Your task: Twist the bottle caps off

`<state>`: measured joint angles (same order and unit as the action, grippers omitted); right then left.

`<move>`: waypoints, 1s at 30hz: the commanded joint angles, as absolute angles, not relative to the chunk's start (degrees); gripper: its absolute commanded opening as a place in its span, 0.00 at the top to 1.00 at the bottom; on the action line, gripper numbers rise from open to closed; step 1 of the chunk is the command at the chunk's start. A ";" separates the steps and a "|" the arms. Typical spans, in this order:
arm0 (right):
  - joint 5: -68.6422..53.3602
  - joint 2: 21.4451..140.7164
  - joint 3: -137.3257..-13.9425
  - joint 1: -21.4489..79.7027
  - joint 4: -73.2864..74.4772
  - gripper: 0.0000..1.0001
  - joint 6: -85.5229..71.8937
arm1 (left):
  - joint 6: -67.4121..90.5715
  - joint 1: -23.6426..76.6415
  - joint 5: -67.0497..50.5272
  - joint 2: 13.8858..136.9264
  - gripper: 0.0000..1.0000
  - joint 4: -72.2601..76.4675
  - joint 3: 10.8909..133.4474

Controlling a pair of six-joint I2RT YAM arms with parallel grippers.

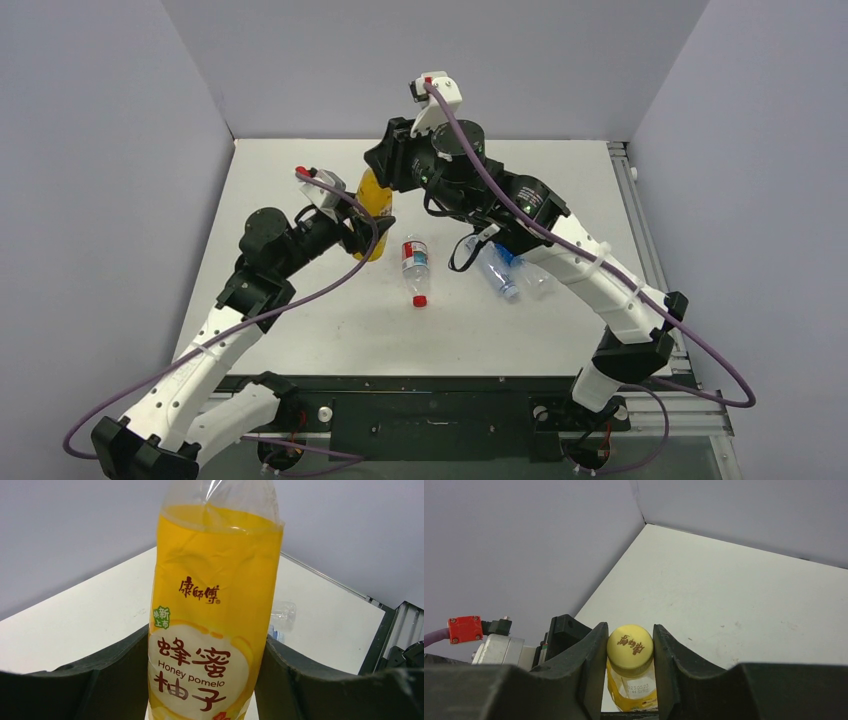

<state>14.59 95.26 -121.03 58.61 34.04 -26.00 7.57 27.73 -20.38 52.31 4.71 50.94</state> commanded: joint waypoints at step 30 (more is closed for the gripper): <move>-56.71 76.56 -98.99 46.76 2.61 1.00 -27.08 | 38.26 28.21 -65.97 53.56 1.00 21.08 56.07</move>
